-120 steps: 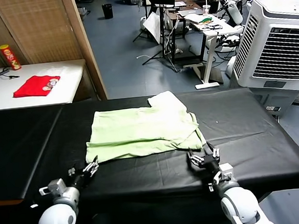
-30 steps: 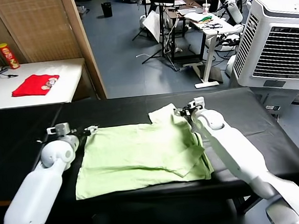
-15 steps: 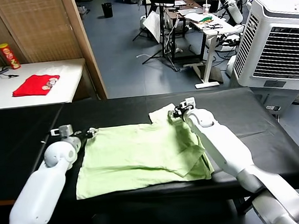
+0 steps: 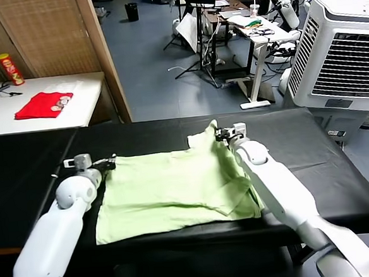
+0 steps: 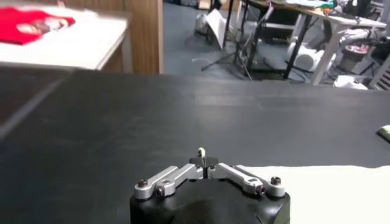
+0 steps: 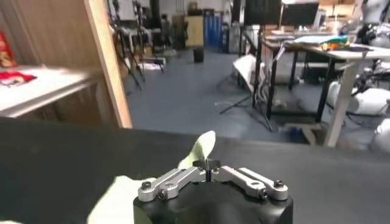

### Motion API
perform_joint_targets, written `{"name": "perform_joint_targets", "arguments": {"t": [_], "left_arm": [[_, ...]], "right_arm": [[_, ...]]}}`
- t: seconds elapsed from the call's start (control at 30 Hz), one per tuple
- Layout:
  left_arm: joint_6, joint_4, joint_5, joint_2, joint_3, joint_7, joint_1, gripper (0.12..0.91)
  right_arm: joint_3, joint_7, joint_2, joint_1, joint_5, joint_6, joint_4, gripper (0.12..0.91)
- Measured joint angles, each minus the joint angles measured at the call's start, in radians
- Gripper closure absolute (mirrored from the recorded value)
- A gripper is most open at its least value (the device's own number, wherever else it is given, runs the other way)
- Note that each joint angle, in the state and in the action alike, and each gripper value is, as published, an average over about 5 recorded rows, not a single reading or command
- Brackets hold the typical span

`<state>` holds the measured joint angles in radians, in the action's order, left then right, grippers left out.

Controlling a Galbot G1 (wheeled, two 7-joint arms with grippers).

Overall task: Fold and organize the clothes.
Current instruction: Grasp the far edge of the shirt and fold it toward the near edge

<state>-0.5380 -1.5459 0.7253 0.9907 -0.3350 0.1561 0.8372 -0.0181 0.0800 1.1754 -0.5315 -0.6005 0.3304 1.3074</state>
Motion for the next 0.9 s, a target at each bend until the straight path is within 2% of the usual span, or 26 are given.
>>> {"name": "perform_joint_targets", "arguments": {"t": [0.27,0.4,0.47,0.67,0.9], "left_arm": [[-0.007,-0.227,-0.026,-0.054,-0.103,0.031,0.187,0.903],[-0.017,-0.338,-0.047,-0.068,-0.166,0.034,0.296,0.903],[-0.019,-0.386,-0.058,-0.067,-0.197,0.038,0.354,0.903],[-0.018,-0.489,-0.078,-0.058,-0.273,0.038,0.513,0.903],[-0.017,-0.546,-0.137,-0.037,-0.295,0.035,0.637,0.903]], "right_arm": [[-0.098,0.124,-0.113,-0.221,-0.047,0.123,0.309,0.904],[-0.131,0.192,-0.142,-0.314,-0.049,0.214,0.429,0.904],[-0.143,0.213,-0.150,-0.357,-0.042,0.255,0.480,0.904],[-0.173,0.229,-0.167,-0.467,-0.023,0.334,0.587,0.904],[-0.199,0.230,-0.186,-0.563,-0.011,0.357,0.659,0.904]]}}
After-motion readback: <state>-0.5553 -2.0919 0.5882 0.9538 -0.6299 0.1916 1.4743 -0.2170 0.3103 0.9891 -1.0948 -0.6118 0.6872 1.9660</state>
